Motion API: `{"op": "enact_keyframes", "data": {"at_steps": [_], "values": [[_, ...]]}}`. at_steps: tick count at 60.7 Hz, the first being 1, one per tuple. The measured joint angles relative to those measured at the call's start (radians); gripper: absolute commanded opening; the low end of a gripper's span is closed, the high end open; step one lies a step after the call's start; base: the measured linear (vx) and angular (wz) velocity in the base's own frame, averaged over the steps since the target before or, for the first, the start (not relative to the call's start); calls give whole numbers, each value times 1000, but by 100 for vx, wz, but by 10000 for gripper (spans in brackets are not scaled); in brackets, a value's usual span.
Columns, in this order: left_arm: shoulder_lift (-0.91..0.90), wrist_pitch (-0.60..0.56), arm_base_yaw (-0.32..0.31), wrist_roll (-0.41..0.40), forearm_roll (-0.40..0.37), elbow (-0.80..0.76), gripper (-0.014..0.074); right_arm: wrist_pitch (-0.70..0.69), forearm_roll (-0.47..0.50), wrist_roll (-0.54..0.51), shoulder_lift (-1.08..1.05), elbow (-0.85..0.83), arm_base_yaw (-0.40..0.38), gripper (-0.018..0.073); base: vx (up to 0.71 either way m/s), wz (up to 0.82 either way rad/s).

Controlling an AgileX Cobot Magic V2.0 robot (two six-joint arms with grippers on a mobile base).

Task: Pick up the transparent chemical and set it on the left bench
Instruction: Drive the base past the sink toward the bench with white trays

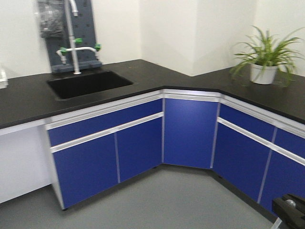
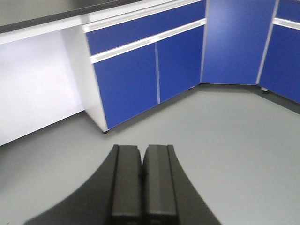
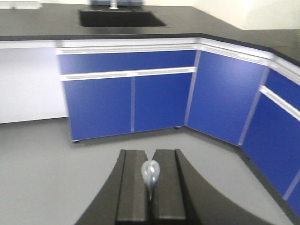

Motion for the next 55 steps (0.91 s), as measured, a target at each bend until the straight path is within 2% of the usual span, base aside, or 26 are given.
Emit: {"op": "enact_keyframes", "data": {"at_steps": [30, 55], "values": [[0, 0, 0, 0, 0, 0, -3, 0, 0, 0, 0, 0, 0, -3, -6, 36], [0, 0, 0, 0, 0, 0, -3, 0, 0, 0, 0, 0, 0, -3, 12, 53]]}}
